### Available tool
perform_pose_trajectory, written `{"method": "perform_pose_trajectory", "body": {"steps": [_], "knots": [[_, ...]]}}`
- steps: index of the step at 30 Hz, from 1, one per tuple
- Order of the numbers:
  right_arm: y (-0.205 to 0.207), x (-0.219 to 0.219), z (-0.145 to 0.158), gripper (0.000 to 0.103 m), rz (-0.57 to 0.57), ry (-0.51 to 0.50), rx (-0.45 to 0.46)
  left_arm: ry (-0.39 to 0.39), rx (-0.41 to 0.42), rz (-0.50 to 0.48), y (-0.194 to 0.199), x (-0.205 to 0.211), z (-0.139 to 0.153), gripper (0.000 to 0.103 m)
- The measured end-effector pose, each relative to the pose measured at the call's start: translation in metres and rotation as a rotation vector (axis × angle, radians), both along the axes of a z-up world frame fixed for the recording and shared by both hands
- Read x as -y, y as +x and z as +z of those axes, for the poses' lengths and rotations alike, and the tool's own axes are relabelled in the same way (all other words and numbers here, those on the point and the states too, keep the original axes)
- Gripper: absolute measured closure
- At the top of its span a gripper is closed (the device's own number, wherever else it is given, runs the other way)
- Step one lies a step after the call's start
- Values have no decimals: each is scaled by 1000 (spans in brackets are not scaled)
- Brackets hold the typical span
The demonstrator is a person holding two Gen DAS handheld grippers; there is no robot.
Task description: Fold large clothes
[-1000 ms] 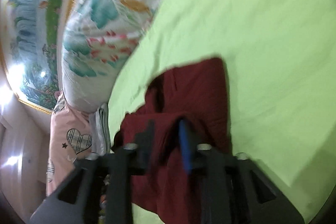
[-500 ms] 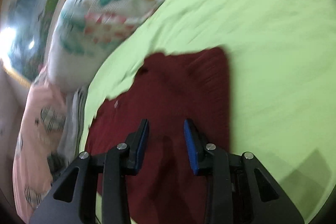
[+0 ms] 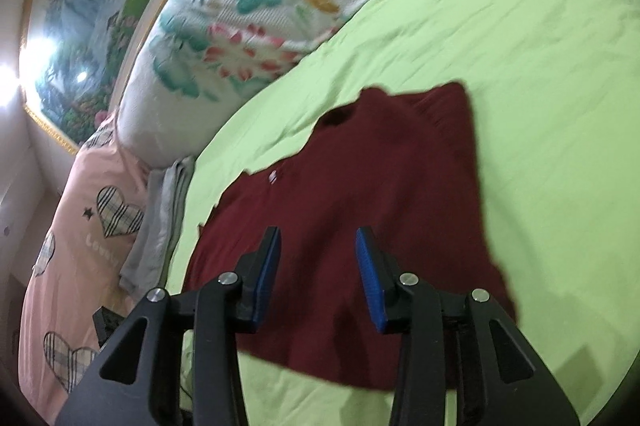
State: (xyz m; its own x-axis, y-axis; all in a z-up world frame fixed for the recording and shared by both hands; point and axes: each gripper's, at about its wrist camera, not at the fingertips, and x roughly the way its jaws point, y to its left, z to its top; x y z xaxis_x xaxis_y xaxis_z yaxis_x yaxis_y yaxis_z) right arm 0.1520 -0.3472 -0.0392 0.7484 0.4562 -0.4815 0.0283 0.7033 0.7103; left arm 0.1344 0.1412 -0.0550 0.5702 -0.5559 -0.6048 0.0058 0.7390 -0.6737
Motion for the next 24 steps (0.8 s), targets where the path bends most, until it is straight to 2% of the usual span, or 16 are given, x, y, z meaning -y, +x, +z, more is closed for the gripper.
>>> {"method": "perform_pose_trajectory", "body": {"steps": [4,10,13,19,22,24], "knots": [[-3,-24,-2,61,57,13,-11,-28,-15,16,-12,8,-5,42],[11,-61,-4,61,163,0,-24,-45,-56,65,-5,12,-18,37],[23,-77,-1,61,206,-3,-18,-99,-87,113,-5,3,-26,37],[52,-101,-1,61,258,-45,-30,-83,-93,140,-13,3,-24,35],[69,-106,-11,61,253,-56,-64,-125,-90,175,-8,-5,-30,35],[82,-106,-25,61,266,-61,-115,-119,-82,194,-2,-8,-30,35]]}}
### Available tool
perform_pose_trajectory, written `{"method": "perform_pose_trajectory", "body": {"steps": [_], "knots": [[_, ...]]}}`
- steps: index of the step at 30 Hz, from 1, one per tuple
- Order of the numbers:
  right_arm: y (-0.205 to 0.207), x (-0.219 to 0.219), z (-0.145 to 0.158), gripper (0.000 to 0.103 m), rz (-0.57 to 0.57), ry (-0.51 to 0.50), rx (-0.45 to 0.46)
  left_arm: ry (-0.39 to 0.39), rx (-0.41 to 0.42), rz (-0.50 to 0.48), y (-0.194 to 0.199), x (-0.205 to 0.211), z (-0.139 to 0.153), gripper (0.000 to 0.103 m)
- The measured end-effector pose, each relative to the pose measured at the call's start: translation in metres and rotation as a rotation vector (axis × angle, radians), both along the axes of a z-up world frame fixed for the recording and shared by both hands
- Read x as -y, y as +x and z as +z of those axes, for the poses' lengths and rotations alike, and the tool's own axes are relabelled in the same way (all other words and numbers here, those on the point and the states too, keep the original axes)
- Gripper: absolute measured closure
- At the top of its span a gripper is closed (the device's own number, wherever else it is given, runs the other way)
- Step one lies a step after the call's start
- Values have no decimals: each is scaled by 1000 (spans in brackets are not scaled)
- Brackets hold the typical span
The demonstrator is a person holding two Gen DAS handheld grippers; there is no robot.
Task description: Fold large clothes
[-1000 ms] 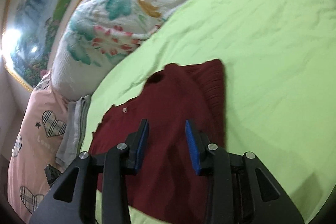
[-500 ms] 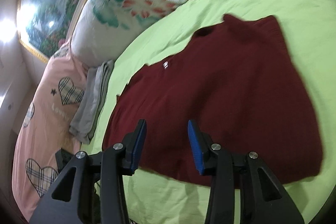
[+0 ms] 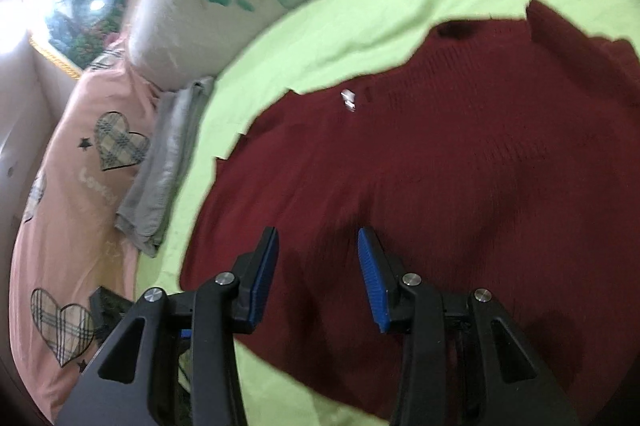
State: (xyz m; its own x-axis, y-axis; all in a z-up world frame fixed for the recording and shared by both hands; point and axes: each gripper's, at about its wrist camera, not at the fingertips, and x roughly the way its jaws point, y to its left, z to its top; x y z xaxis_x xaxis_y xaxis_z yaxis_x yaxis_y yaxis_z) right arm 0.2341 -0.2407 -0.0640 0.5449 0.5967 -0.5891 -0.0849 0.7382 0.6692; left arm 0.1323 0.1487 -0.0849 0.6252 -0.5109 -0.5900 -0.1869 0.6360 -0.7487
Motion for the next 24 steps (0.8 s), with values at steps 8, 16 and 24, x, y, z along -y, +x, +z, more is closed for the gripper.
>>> {"method": "perform_pose_trajectory", "body": {"steps": [8,16,24], "knots": [[7,-1,-10,59,8,20,-22,78,29,83,38,1,3,40],[4,32,0,58,-34,87,-15,112,119,-8,57,25,35,97],[5,82,-1,50,-97,323,-24,239,342,-338,62,150,105,97]]}}
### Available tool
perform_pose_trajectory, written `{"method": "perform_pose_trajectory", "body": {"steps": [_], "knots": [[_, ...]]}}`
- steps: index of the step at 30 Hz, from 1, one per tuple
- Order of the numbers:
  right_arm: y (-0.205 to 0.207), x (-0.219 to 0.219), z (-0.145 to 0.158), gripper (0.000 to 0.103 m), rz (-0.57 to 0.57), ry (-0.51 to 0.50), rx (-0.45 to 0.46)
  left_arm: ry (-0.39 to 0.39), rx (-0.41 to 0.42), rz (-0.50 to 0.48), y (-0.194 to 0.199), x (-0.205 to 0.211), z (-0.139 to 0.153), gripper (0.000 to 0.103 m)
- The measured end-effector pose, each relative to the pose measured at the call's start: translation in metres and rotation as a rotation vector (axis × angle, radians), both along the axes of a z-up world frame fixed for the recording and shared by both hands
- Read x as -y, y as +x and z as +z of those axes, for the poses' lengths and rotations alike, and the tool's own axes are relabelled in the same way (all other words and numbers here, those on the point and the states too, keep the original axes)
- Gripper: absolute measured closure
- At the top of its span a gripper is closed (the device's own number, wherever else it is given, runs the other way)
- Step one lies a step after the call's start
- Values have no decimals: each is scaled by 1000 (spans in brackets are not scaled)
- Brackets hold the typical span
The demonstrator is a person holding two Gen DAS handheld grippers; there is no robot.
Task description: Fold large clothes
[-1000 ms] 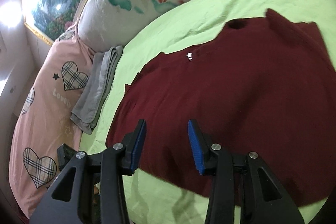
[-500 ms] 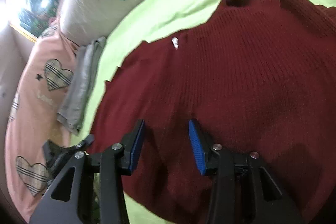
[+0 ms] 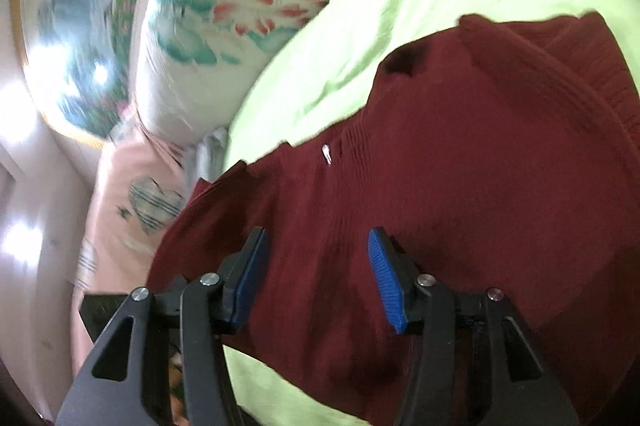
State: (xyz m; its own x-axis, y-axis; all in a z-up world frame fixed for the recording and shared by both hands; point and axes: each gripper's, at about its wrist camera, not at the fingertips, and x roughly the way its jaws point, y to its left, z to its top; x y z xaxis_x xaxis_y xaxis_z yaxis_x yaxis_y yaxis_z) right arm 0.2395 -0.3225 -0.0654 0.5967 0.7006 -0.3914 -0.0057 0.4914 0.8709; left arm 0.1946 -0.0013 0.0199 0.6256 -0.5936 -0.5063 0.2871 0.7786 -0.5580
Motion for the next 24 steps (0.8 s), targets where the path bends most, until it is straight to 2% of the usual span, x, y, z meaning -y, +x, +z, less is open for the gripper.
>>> {"method": "perform_pose_trajectory", "body": {"steps": [3,5,6,8,10,16,18,22,23,24], "knots": [[-3,20,-7,50,-28,122,-5,104,-6,-135,-1,61,-14,96],[-3,23,-12,48,-10,157,-21,168,-45,-188,-2,89,-36,97],[-2,22,-14,48,3,156,-33,174,-70,-199,-2,95,-45,97],[-2,17,-11,47,28,128,-42,161,-91,-190,-3,97,-53,97],[0,11,-6,42,48,94,-43,131,-87,-180,-4,92,-51,97],[21,-20,4,34,124,11,-77,17,-37,-140,-5,61,-28,97],[30,-32,5,29,155,-8,-83,27,-27,-139,-5,56,-26,97],[67,-59,3,29,213,-69,-111,53,-42,-165,-7,55,-34,97],[79,-68,1,36,229,-102,-115,59,-46,-170,-7,57,-38,97],[85,-72,-1,68,230,-129,-123,67,-49,-174,-6,62,-41,97]]}}
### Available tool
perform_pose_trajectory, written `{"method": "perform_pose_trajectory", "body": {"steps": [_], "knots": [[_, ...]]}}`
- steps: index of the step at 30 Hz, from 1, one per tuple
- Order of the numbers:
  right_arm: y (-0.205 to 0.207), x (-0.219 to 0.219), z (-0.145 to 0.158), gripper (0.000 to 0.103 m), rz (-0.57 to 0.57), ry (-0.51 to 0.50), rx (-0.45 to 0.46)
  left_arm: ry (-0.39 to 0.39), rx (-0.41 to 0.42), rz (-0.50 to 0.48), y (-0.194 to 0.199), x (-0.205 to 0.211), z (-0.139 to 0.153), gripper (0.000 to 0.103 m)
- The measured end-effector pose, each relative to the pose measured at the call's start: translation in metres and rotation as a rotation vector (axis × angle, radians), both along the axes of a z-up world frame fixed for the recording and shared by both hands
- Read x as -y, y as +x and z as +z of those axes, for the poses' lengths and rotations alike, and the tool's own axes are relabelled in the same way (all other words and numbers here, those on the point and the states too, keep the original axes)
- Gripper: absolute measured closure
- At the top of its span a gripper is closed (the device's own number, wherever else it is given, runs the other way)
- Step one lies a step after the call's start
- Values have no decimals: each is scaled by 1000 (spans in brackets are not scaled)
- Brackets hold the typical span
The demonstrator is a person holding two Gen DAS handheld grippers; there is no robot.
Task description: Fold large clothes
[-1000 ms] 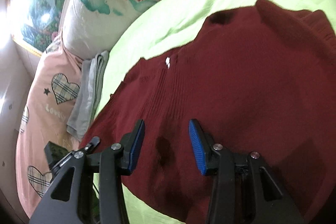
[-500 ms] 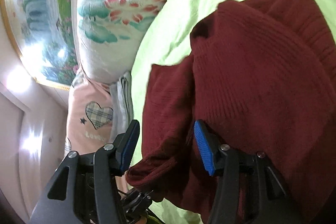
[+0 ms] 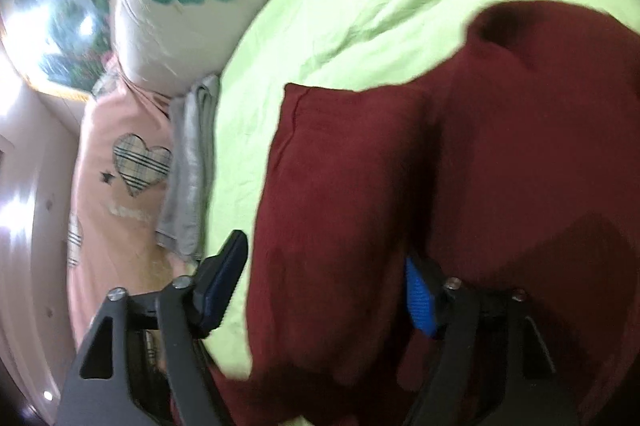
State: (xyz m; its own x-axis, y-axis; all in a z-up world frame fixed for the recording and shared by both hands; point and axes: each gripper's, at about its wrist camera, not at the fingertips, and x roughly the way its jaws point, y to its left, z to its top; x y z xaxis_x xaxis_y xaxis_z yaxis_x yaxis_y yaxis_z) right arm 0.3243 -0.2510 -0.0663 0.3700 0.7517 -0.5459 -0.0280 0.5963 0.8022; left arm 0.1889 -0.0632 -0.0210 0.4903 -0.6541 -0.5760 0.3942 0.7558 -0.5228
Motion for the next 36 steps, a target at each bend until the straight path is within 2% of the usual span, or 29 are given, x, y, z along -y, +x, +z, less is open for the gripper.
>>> {"method": "perform_pose_trajectory", "body": {"steps": [1,2,4,6,9,11,13,16,18,20,23,25,29,30,31,33,36], "knots": [[7,-3,-3,82,-6,-35,-15,13,-4,-4,1,3,-3,97],[8,-3,-3,87,-14,-28,-11,24,-14,-9,1,4,-6,97],[2,4,9,89,-32,-13,50,9,-16,-29,0,8,0,97],[-15,18,37,89,-56,-15,155,-5,29,-68,-4,17,18,97],[-47,52,78,89,-100,-24,295,-27,99,-158,-15,48,49,96],[-64,78,91,89,-136,-42,349,-13,114,-206,-21,73,53,96],[-73,108,81,89,-182,-86,326,-5,90,-258,-20,103,42,95],[-71,136,39,89,-217,-148,206,19,2,-317,-12,136,7,95],[-69,147,10,89,-233,-181,128,51,-61,-334,-6,151,-19,95],[-70,153,-7,89,-235,-163,111,68,-77,-324,-4,154,-31,95],[-70,157,-5,88,-256,-140,134,55,-81,-314,-4,149,-28,94],[-68,154,1,88,-251,-173,156,38,-96,-322,-3,146,-21,82],[-70,146,8,88,-242,-233,166,-17,-93,-353,-21,124,0,72],[-72,146,7,88,-241,-244,167,-30,-87,-350,-25,116,6,66],[-75,146,5,88,-242,-251,169,-40,-82,-341,-29,107,12,60],[-79,147,4,88,-252,-252,172,-55,-58,-315,-32,87,24,55],[-85,145,11,88,-263,-305,185,-23,-32,-218,-24,59,35,44]]}}
